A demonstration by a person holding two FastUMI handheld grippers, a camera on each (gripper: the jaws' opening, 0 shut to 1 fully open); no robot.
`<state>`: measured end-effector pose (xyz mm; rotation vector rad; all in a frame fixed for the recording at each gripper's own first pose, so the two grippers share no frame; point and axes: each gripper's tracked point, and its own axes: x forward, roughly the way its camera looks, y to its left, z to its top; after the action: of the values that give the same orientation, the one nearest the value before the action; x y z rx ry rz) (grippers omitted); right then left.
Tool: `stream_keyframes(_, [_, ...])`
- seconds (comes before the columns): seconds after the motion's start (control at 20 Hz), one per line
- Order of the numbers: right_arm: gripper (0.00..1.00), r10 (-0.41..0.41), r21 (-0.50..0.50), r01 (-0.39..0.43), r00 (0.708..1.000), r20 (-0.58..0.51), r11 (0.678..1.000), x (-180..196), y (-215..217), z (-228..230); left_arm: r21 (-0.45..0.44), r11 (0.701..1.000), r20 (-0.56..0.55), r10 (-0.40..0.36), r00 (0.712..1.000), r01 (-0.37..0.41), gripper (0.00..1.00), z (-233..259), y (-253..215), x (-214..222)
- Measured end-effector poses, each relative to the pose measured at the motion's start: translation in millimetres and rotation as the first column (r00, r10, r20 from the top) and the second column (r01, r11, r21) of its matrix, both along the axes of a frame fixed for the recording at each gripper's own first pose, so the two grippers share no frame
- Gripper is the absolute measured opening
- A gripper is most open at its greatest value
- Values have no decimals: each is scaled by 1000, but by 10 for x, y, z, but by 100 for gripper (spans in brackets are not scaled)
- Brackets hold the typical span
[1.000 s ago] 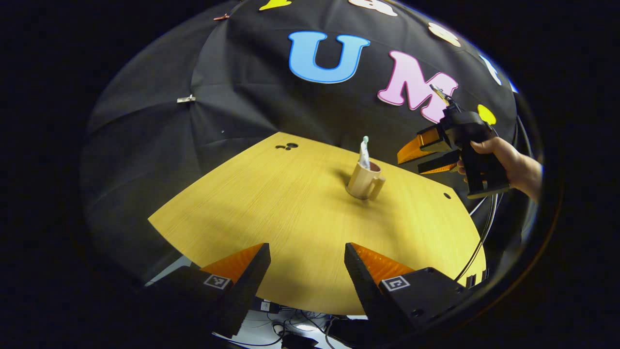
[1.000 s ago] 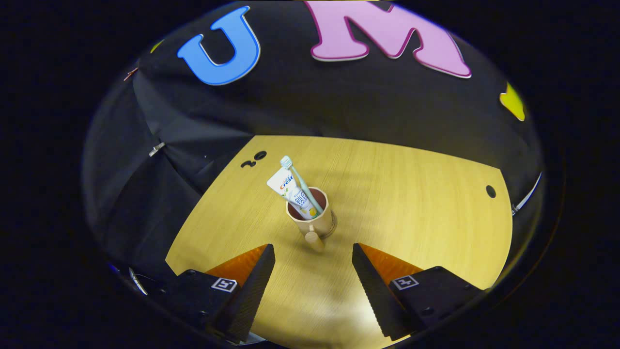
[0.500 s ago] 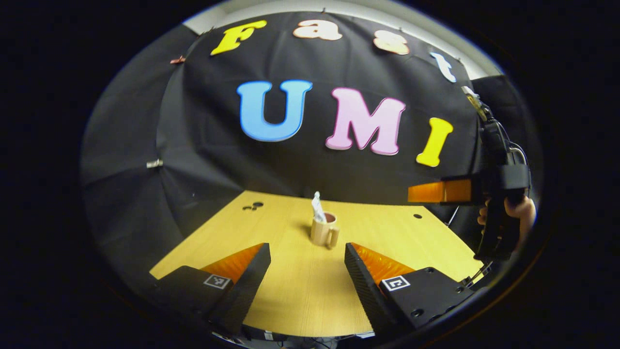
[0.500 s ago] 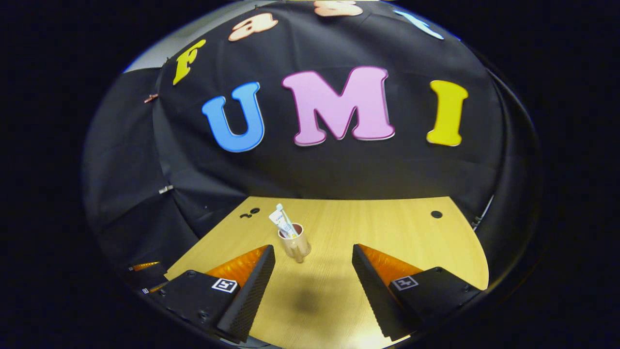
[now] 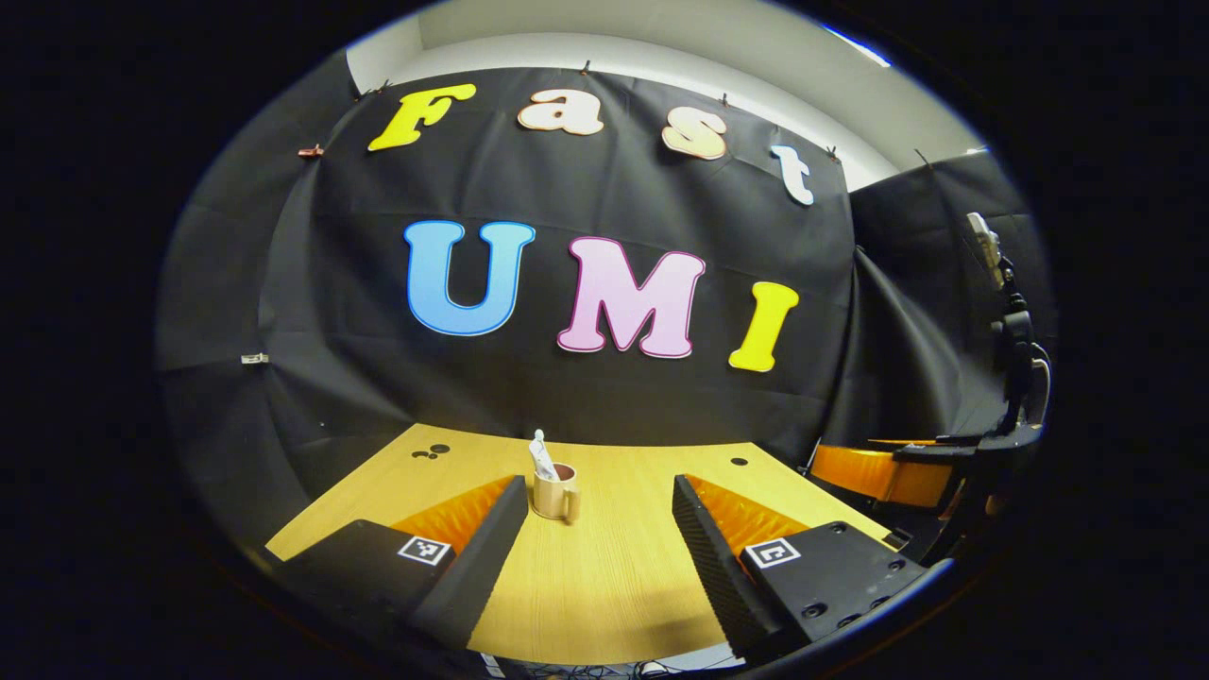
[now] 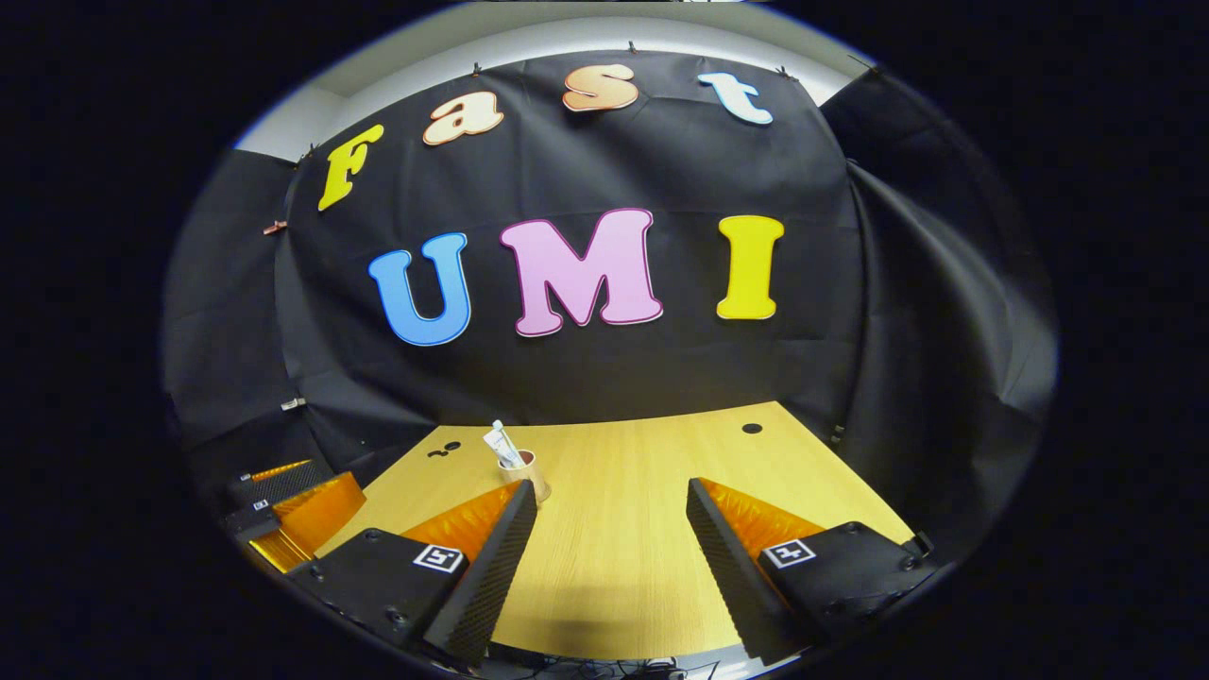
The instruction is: Put the toothbrush and toothpaste on the desktop into the cup, then pick up the cup and place it on the coaster on the desktop.
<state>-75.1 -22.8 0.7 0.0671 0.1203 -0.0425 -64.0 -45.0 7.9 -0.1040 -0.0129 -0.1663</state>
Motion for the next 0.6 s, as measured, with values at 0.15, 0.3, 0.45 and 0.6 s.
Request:
stream_keyframes(0.15, [98,-8,5,8,1000,-21,1000,-75,17,-79,5,1000,-28,-13,1000,13,98,-69,-47,-22])
stream_keyframes(0.3, [98,7,17,-6,1000,-21,1000,-95,72,-98,6,1000,-41,-28,999,29,98,-79,-74,-52])
stream_keyframes(0.45, [98,19,27,-19,1000,-20,999,-104,122,-113,24,1000,-35,-15,999,16,98,-85,-41,-64])
stream_keyframes(0.6, [98,37,25,-36,999,-25,999,-110,189,-129,29,1000,-35,-5,999,6,98,-88,-10,-74])
